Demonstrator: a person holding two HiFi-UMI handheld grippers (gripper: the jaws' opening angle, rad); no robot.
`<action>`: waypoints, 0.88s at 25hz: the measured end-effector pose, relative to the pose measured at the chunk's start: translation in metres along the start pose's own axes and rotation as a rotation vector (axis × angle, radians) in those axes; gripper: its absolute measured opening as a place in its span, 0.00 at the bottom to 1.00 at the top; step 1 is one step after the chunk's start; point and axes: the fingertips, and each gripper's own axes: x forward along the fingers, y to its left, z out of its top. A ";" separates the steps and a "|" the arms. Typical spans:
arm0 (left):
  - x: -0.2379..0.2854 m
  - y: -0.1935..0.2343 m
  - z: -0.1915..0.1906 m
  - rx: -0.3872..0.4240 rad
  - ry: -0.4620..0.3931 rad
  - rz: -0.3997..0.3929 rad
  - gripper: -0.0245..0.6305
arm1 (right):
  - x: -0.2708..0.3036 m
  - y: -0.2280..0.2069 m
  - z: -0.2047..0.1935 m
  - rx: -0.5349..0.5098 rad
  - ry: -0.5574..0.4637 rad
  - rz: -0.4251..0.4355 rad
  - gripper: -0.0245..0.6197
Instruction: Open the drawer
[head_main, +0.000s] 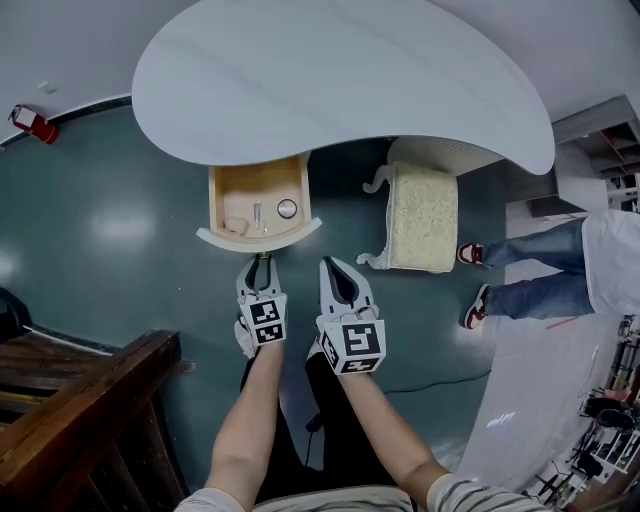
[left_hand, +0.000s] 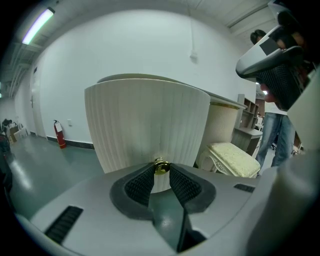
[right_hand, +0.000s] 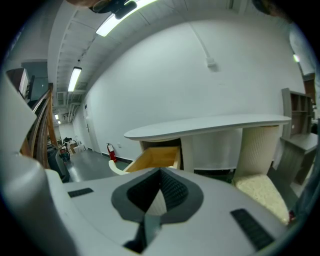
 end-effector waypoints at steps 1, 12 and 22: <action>-0.001 0.000 -0.001 0.000 0.000 0.001 0.19 | 0.000 0.001 0.001 -0.002 -0.002 0.002 0.04; -0.005 -0.001 0.002 -0.042 0.026 0.013 0.19 | -0.006 0.001 0.013 -0.013 -0.011 0.008 0.05; -0.045 -0.005 0.046 -0.011 -0.043 0.000 0.08 | -0.022 0.005 0.040 -0.010 -0.022 0.010 0.04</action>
